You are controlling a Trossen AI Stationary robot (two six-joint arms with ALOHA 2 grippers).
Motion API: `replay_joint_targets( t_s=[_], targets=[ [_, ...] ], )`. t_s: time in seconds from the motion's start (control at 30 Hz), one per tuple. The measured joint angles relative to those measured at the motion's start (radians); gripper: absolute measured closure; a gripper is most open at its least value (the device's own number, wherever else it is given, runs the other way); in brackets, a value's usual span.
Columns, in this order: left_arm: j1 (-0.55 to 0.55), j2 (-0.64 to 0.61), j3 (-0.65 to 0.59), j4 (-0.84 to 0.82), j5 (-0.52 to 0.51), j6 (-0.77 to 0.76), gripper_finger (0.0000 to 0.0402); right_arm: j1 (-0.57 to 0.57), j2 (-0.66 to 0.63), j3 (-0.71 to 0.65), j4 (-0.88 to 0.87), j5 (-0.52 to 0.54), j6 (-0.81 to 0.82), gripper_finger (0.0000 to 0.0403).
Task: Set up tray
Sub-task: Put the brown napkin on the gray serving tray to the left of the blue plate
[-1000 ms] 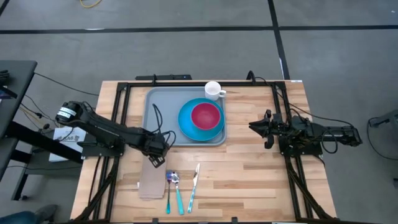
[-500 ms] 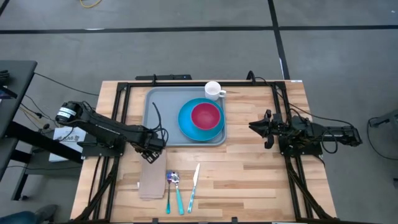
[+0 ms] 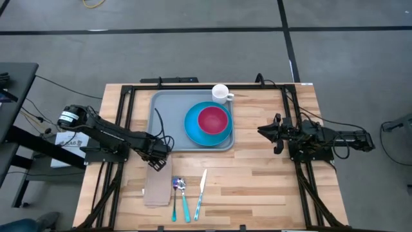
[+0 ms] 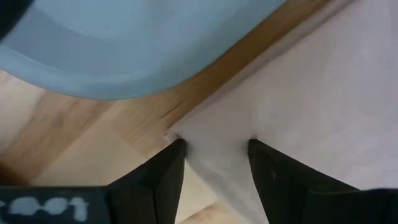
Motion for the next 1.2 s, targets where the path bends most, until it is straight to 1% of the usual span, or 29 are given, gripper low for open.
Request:
replay_joint_targets(
  t_s=[0.13,0.23,0.33,0.53,0.6,0.77,0.9,1.07,1.2],
  targets=[
    [0.0,-0.005,-0.025,0.038,0.005,-0.001,0.0233,0.0,0.0,0.0,0.0,0.0,0.0,0.0339],
    [0.0,-0.004,-0.031,0.052,0.007,0.0,0.0249,0.0,0.0,0.0,0.0,0.0,0.0,0.0339],
    [0.0,-0.004,-0.032,0.068,0.01,0.0,0.0284,0.0,0.0,0.0,0.0,0.0,0.0,0.0339],
    [-0.001,-0.003,-0.032,0.095,0.014,-0.006,0.0374,0.0,0.0,0.0,0.0,0.0,0.0,0.0339],
    [-0.001,-0.002,-0.033,0.097,0.014,-0.007,0.039,0.0,0.0,0.0,0.0,0.0,0.0,0.0339],
    [-0.001,-0.001,-0.015,0.091,-0.007,-0.008,0.039,0.0,0.0,0.0,0.0,0.0,0.0,0.0339],
    [0.001,0.004,0.033,0.044,-0.093,-0.011,0.0396,0.0,0.0,0.0,0.0,0.0,0.0,0.0339],
    [0.003,0.003,0.103,0.018,-0.139,0.02,0.0399,0.0,0.0,0.0,0.0,0.0,0.0,0.0339],
    [0.003,0.002,0.165,-0.036,-0.2,0.044,0.0399,0.0,0.0,0.0,0.0,0.0,0.0,0.0339]
  ],
)
